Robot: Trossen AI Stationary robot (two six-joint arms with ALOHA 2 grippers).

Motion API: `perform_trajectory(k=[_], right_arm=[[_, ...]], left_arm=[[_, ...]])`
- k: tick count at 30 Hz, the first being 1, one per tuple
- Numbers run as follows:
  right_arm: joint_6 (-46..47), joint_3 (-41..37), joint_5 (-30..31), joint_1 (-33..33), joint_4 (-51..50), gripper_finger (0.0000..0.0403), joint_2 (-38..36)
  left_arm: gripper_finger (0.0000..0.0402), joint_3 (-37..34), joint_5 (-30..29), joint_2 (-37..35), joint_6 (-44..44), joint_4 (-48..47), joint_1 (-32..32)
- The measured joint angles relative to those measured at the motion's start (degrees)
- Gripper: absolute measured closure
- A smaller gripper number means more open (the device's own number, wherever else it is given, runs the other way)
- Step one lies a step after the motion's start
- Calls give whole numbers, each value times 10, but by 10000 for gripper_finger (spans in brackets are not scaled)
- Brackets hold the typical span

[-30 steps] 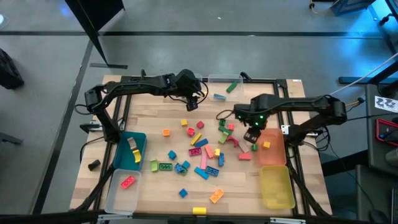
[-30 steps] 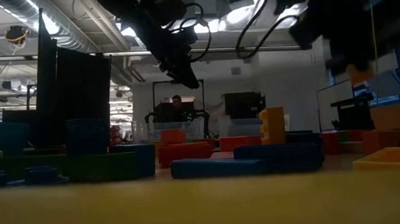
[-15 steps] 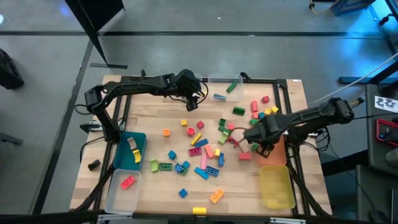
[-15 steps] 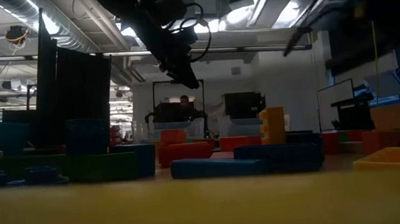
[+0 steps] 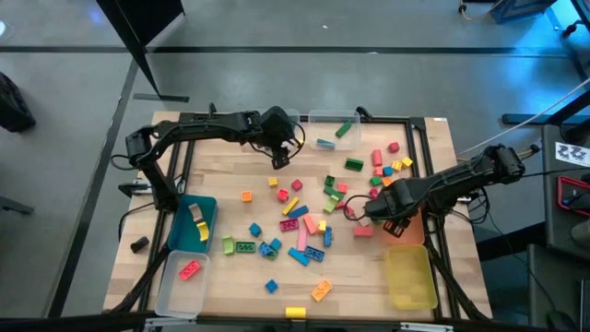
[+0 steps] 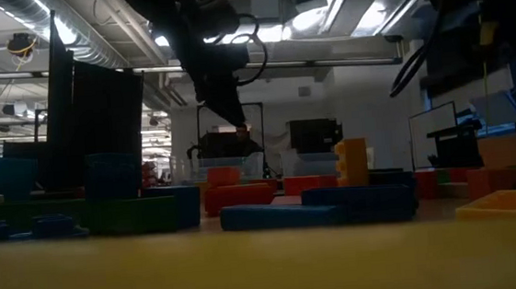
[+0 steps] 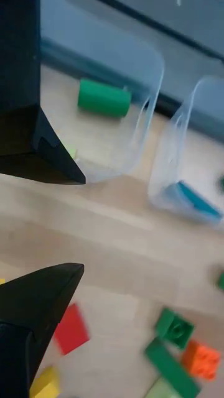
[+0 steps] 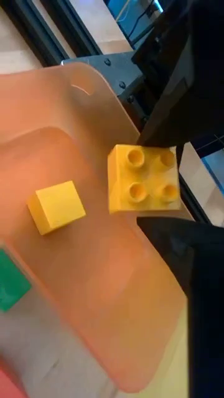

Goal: Sort blocks by size
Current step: Put the yellow game piece into the orange bin, then remove the yellow game piece from the orange bin into the yellow bin

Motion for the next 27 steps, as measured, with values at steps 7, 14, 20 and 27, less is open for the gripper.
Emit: perform_trajectory(k=[7, 14, 20, 27], right_arm=[[-2, -4, 4, -1, 0, 137, 0], [-7, -4, 4, -1, 0, 116, 0], [-7, -4, -10, -1, 32, 120, 0], [-6, -4, -9, -1, 118, 123, 0]], left_arm=[[199, 0, 3, 0, 26, 0, -17], [199, 0, 3, 0, 39, -1, -27], [199, 0, 3, 0, 37, -1, -28], [199, 0, 3, 0, 36, -1, -28]])
